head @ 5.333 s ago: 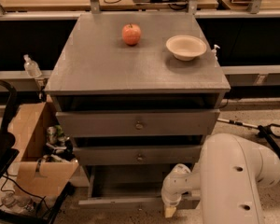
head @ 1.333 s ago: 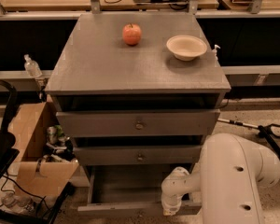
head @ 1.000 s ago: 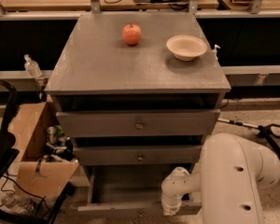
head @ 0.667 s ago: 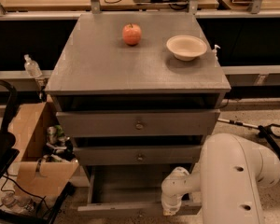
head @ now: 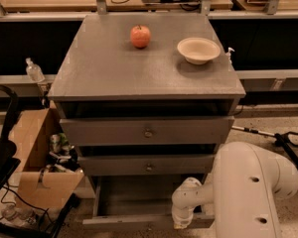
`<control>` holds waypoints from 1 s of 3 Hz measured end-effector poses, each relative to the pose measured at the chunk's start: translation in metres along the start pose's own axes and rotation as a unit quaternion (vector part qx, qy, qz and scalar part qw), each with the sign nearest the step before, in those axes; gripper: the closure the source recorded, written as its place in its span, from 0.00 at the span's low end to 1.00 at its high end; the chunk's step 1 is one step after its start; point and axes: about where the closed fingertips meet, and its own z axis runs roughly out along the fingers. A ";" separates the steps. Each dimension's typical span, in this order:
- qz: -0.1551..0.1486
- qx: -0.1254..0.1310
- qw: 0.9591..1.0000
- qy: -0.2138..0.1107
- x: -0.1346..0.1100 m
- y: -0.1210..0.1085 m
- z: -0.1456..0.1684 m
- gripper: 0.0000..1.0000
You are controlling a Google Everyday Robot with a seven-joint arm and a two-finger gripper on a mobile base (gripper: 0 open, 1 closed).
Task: Open bottom drawer
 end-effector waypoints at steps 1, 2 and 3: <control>0.000 0.000 1.000 0.000 0.000 0.000 0.000 0.50; 0.000 0.000 1.000 0.000 0.000 0.000 0.000 0.19; 0.000 0.000 1.000 0.000 0.000 0.000 0.000 0.00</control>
Offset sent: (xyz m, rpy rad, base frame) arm 0.0000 0.0000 0.0000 0.0000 0.0000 0.0000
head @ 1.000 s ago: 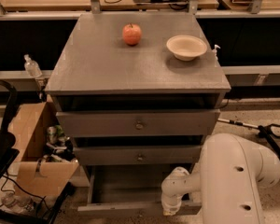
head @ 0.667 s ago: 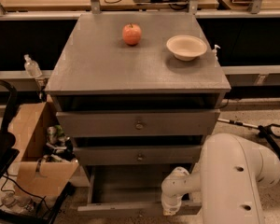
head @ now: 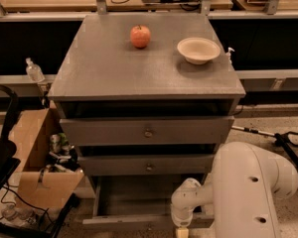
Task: Open bottom drawer
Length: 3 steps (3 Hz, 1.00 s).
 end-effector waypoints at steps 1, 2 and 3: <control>0.000 0.000 1.000 0.000 0.000 0.000 0.000 0.00; 0.000 -0.002 1.000 0.000 0.000 0.002 0.001 0.19; 0.005 -0.026 1.000 0.009 -0.005 0.022 0.008 0.42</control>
Offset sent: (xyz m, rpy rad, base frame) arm 0.0000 0.0000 0.0000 0.0000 0.0000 0.0000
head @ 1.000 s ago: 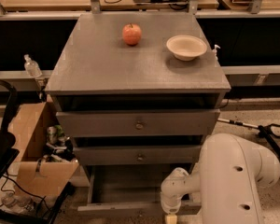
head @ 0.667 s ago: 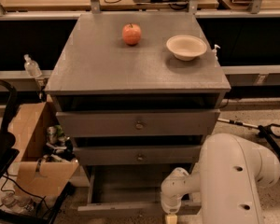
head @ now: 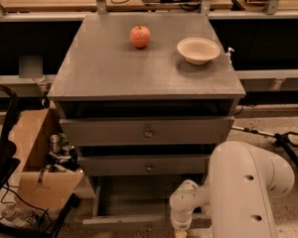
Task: Open bottom drawer
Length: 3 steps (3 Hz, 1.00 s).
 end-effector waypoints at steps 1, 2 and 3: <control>0.004 -0.029 1.000 0.008 -0.006 0.020 0.009 0.66; 0.004 -0.030 1.000 0.008 -0.006 0.020 0.009 0.89; 0.007 -0.044 0.999 0.009 -0.008 0.031 0.013 1.00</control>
Offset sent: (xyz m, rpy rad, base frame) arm -0.0818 0.0175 -0.0177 -0.0536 0.2385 -0.0058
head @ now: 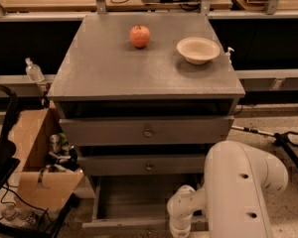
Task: Open bottom drawer
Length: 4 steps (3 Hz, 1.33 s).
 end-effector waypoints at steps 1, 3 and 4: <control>0.000 0.000 1.000 0.000 0.000 0.000 0.000 1.00; 0.000 0.000 1.000 0.000 0.000 0.000 0.000 1.00; 0.000 0.000 1.000 0.000 0.000 0.000 0.000 1.00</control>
Offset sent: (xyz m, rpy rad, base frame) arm -0.1321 0.0048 0.0019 -0.0727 0.3492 -0.0126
